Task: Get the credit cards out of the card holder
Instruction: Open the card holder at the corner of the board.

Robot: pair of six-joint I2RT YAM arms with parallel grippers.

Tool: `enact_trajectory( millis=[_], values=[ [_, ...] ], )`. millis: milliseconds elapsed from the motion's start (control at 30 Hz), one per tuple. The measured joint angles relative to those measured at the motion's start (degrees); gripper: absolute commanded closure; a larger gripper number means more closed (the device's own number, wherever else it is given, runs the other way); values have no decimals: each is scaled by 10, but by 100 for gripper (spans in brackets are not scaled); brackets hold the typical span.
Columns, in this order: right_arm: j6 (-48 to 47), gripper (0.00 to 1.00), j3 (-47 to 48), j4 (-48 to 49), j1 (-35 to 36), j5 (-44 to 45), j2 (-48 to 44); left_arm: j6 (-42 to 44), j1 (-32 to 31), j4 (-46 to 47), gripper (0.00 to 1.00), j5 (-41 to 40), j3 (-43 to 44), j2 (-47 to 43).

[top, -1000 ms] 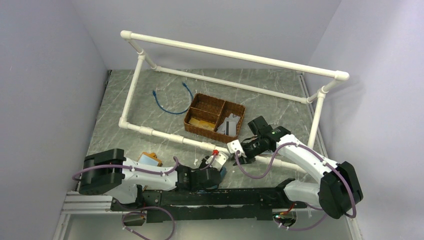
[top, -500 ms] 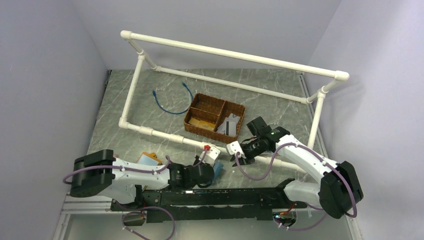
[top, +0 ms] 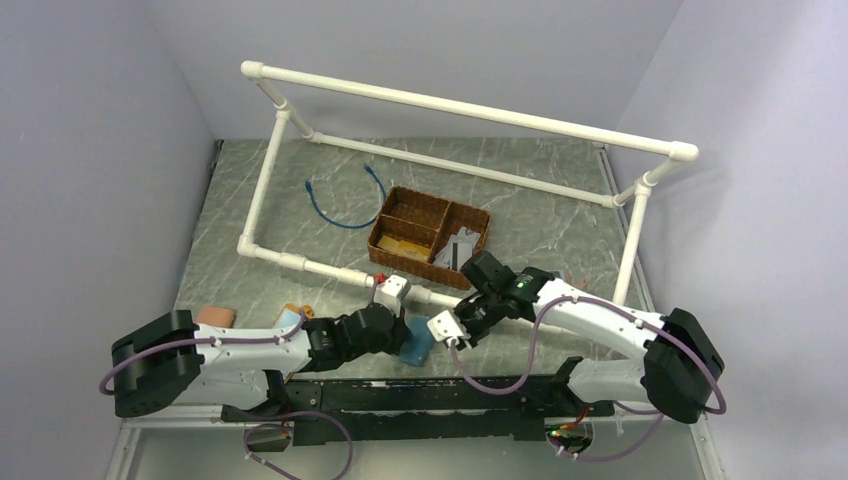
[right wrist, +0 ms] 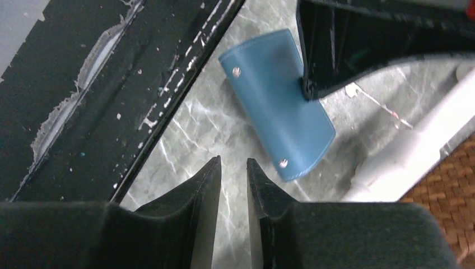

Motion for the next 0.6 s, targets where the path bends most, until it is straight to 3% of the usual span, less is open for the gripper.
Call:
enact_trajectory(
  millis=[267, 600],
  values=[
    [38, 75, 30, 35, 85, 48, 45, -14, 11, 52, 100, 58, -2, 24],
    [63, 82, -4, 121, 123, 148, 100, -31, 19, 72, 100, 82, -7, 27]
  ],
)
